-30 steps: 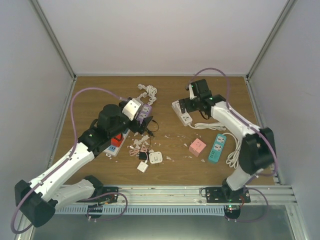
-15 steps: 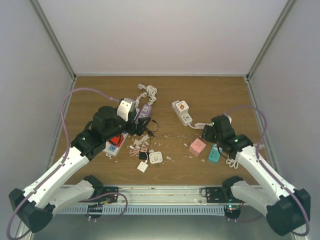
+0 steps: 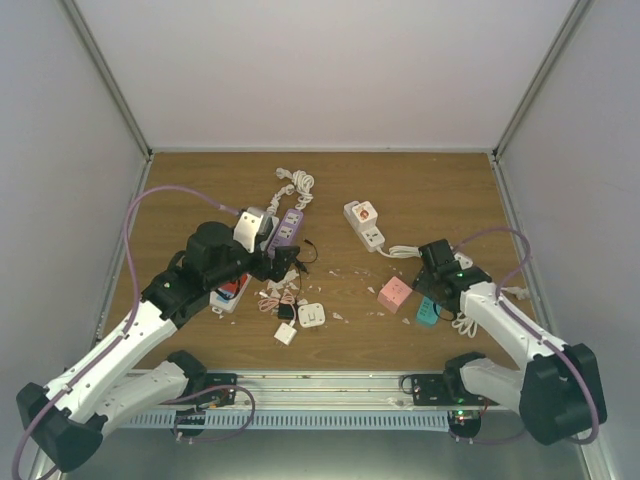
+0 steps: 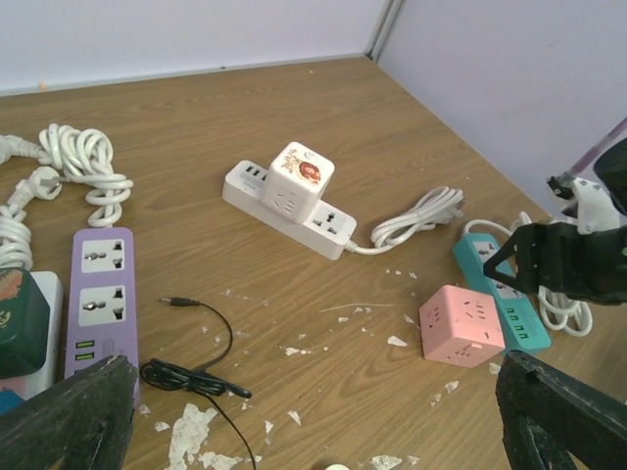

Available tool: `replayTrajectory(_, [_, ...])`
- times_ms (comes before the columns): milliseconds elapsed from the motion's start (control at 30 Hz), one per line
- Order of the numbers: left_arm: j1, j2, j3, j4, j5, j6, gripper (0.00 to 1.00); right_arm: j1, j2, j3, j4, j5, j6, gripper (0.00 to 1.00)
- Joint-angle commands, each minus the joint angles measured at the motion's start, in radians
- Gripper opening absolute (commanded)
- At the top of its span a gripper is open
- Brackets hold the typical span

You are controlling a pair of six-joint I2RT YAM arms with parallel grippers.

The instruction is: Insert the plug

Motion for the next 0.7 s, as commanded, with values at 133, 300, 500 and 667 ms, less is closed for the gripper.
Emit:
replayTrajectory(133, [0.002, -0.007, -0.016, 0.033, 0.046, -0.002, 0.99, -0.069, 0.077, -0.042, 0.158, -0.054, -0.127, 0.74])
replayTrajectory(300, [0.002, 0.001, 0.002, 0.028, 0.043, 0.014, 0.99, -0.076, 0.127, -0.046, 0.215, -0.121, -0.220, 0.65])
replayTrajectory(500, [0.002, 0.016, -0.003, 0.027, 0.065, 0.007, 0.99, -0.075, 0.203, -0.008, 0.282, -0.212, -0.335, 0.60])
replayTrajectory(667, [0.002, 0.039, -0.005, 0.027, 0.090, -0.009, 0.99, -0.070, 0.221, 0.015, 0.342, -0.345, -0.268, 0.60])
